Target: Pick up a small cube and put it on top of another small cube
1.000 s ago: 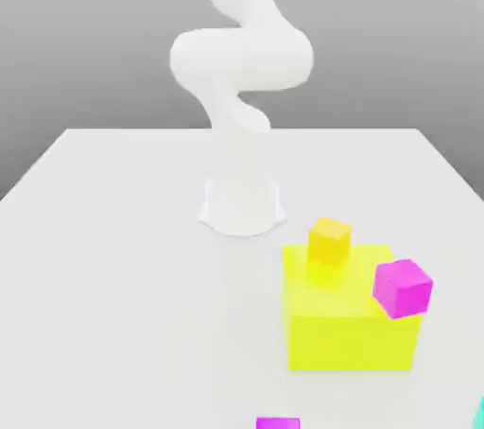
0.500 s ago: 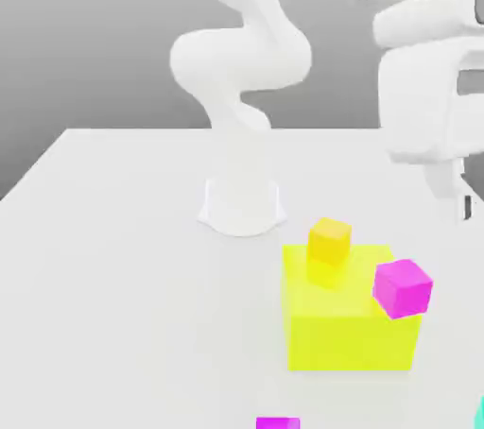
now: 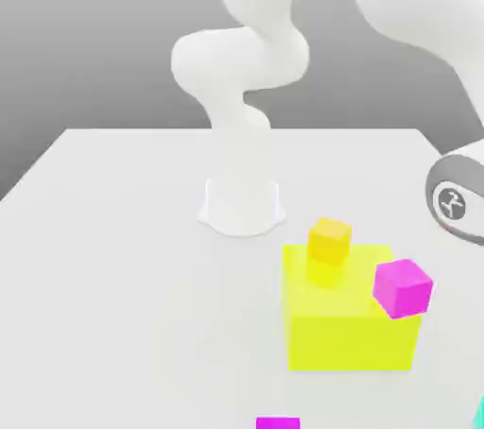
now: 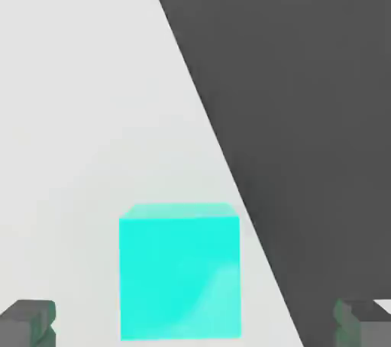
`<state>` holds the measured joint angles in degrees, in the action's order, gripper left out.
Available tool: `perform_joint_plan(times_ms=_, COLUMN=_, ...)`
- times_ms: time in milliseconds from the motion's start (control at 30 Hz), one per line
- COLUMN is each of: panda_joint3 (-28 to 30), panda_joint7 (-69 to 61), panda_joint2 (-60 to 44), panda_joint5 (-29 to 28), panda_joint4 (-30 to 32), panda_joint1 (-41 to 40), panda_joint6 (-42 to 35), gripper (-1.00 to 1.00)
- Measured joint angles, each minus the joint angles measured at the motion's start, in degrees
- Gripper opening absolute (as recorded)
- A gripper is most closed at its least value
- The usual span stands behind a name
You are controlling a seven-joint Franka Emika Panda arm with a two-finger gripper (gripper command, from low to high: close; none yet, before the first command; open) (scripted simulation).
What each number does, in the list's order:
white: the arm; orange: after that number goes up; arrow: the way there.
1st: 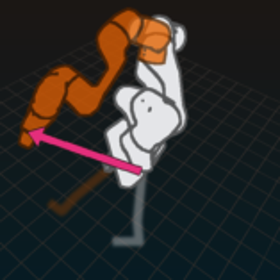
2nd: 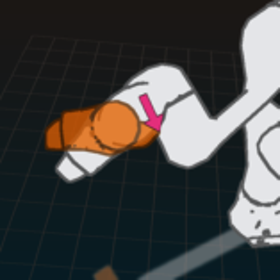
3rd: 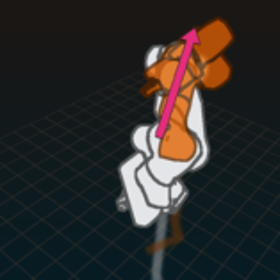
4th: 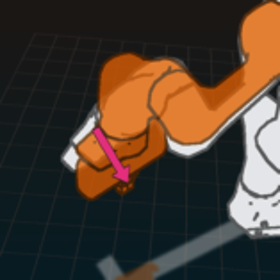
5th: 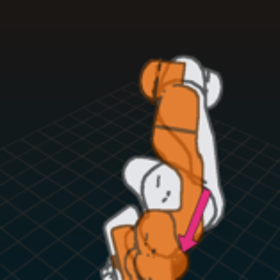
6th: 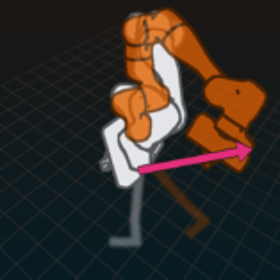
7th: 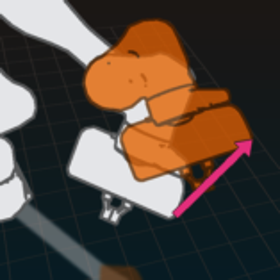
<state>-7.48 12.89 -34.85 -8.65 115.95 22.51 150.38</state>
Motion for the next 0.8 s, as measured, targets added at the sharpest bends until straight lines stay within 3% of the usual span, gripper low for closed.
perform_joint_plan(times_ms=33, panda_joint3=0.28, panda_joint7=0.16, panda_joint2=-1.48, panda_joint5=-0.29, panda_joint4=-0.36, panda_joint1=0.24, panda_joint6=1.08, gripper=-1.0)
perform_joint_plan(times_ms=233, panda_joint3=0.41, panda_joint7=0.18, panda_joint2=-2.22, panda_joint5=-0.35, panda_joint4=-0.54, panda_joint1=0.36, panda_joint6=1.55, gripper=-1.0)
perform_joint_plan(times_ms=400, panda_joint3=-0.89, panda_joint7=-0.98, panda_joint2=5.41, panda_joint5=1.33, panda_joint4=1.53, panda_joint1=-0.62, panda_joint6=-4.0, gripper=-1.0)
perform_joint_plan(times_ms=800, panda_joint3=-2.09, panda_joint7=-4.42, panda_joint2=30.5, panda_joint5=7.52, panda_joint4=19.71, panda_joint1=-3.3, panda_joint6=-10.51, gripper=-1.0)
